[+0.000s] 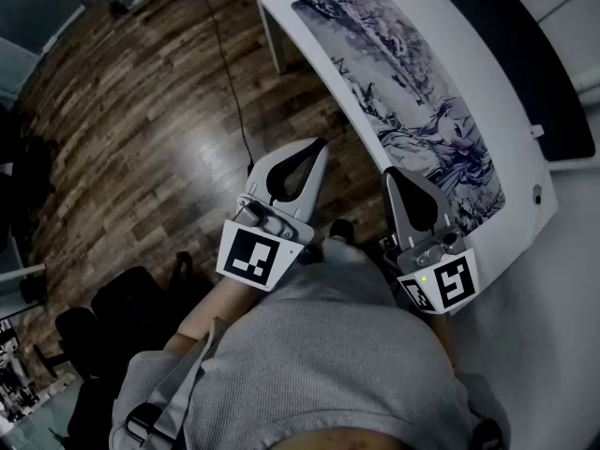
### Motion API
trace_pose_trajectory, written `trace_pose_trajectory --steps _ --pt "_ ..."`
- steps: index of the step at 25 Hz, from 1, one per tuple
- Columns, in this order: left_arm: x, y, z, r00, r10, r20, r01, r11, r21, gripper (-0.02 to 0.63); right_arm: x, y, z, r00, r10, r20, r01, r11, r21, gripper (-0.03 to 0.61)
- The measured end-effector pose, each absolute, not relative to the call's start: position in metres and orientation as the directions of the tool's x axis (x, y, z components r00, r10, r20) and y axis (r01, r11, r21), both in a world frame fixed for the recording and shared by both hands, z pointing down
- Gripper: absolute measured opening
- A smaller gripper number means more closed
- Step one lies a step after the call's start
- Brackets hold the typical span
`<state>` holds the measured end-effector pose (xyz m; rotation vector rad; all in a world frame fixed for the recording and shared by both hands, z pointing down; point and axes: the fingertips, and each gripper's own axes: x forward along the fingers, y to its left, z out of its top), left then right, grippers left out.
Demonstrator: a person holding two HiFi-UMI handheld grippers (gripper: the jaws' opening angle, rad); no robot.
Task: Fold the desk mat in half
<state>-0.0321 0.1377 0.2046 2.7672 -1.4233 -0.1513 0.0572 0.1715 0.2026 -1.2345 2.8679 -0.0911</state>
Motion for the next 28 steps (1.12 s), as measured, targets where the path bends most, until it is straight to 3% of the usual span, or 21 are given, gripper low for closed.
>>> trace_pose_trajectory --steps 17,28 --pt "-0.064 0.155 0.205 0.574 -0.815 -0.078 -0.812 -0.579 0.075 0.002 0.03 0.187 0.194 -0.684 -0.729 -0.031 -0.724 0.684 -0.089 0.002" --pt "-0.091 0.166 0.218 0.639 -0.766 -0.065 -0.759 -0.643 0.103 0.002 0.003 0.204 0.205 -0.606 -0.796 -0.015 -0.791 0.604 -0.096 0.002"
